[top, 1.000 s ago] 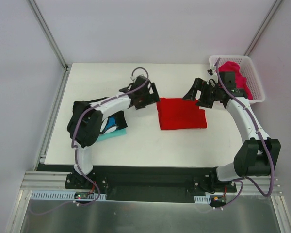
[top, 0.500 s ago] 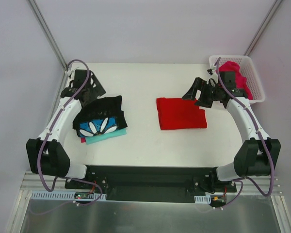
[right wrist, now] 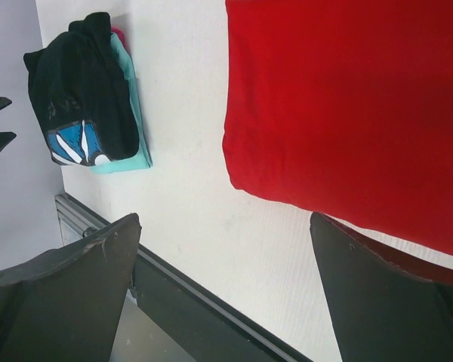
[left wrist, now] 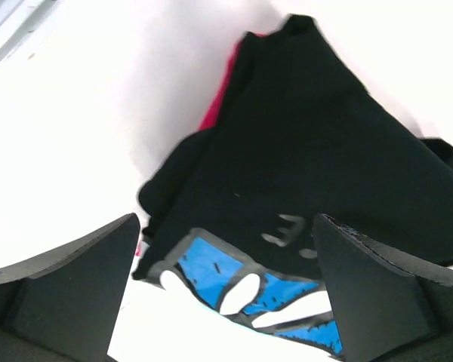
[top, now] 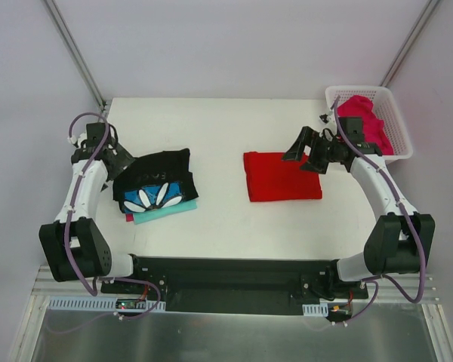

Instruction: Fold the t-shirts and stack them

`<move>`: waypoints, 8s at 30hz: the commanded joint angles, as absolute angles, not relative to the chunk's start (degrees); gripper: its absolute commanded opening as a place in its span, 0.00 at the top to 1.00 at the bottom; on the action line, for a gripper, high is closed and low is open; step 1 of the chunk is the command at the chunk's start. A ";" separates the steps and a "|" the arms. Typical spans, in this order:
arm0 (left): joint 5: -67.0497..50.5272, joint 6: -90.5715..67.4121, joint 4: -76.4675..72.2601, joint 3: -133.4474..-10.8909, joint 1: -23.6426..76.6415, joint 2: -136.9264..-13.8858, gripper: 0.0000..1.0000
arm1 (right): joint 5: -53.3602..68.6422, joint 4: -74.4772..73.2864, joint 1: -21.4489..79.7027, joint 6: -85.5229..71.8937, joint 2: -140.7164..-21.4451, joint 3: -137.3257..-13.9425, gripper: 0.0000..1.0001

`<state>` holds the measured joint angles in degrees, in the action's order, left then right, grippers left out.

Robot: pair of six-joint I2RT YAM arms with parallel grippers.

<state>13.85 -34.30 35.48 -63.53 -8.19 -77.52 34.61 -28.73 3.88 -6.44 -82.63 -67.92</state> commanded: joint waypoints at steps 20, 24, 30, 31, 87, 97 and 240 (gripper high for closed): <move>1.23 -37.62 35.33 -61.35 -24.08 -88.06 0.60 | 35.95 -26.28 3.60 -7.65 -78.57 -65.65 0.01; 0.18 -37.44 35.33 -61.70 -25.05 -89.65 0.75 | 35.95 -26.19 3.60 -7.65 -78.66 -65.30 0.02; 1.14 -36.48 35.33 -62.14 -25.92 -87.10 0.97 | 36.21 -25.58 3.60 -8.08 -79.01 -65.22 0.02; 1.40 -36.21 35.42 -62.57 -26.36 -86.75 1.00 | 36.30 -25.49 3.78 -8.17 -79.10 -65.21 0.01; -0.26 -55.37 18.11 -57.75 -8.26 -101.96 1.00 | 36.56 -28.56 3.78 -5.63 -78.93 -65.92 0.01; -0.26 -62.39 17.05 -55.37 -2.90 -102.30 1.00 | 37.00 -27.33 3.96 -6.68 -79.19 -65.65 0.01; 0.88 -56.51 -1.41 -72.33 40.52 -110.83 1.00 | 42.81 -7.03 -16.97 -13.27 -101.69 -58.71 0.01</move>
<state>1.45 -57.84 -3.42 -71.26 41.15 -114.19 40.45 -9.47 -17.47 -11.77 -101.71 -59.35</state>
